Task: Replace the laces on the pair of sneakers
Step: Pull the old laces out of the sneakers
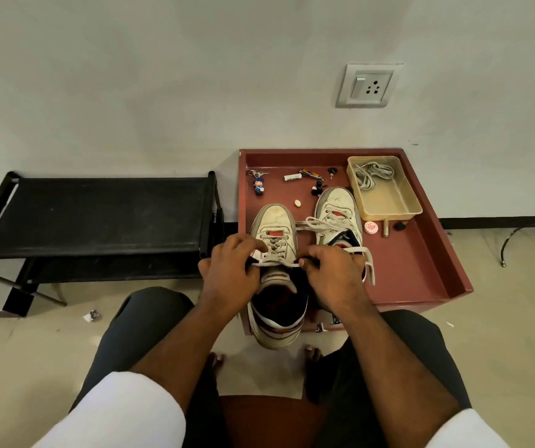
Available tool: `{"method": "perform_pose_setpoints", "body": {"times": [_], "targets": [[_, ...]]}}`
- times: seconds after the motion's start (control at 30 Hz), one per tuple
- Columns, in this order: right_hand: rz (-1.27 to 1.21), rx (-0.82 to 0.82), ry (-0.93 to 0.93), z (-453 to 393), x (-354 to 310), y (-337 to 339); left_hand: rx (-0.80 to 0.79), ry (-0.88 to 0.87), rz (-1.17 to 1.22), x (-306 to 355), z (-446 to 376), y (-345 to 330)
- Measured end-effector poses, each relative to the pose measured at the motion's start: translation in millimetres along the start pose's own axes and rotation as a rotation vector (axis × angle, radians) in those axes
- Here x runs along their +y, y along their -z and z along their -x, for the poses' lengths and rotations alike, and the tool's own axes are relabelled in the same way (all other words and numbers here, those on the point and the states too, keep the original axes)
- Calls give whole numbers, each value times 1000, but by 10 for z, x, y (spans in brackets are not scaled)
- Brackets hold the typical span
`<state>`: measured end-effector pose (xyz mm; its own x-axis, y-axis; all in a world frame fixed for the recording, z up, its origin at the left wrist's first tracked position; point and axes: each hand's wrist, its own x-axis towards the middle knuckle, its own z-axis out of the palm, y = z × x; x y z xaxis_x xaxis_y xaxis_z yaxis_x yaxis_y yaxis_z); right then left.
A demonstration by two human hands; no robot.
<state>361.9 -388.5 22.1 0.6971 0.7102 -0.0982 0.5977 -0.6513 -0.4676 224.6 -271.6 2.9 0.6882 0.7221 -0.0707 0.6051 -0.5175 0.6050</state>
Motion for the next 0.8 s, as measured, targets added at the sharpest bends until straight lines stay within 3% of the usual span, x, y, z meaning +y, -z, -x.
{"method": "perform_pose_setpoints", "body": {"times": [0.23,0.37,0.5,0.53,0.6,0.7,0.8], "targets": [[-98,0,-9,-20,-39,-32,16,-197,-206,138,-54,-226],[-95,-3,-1,-35,19,-32,104,-265,-122,106,-135,-269],[-168,-12,10,-66,63,-54,362,144,287,-7,-154,-188],[-153,-19,16,-65,49,-47,363,202,388,-12,-159,-159],[-132,-18,22,-64,37,-37,239,105,381,30,-165,-132],[-188,-17,18,-75,34,-47,10,-96,28,128,-157,-172],[-219,-18,8,-70,39,-65,-54,-115,-119,96,-142,-253]]}}
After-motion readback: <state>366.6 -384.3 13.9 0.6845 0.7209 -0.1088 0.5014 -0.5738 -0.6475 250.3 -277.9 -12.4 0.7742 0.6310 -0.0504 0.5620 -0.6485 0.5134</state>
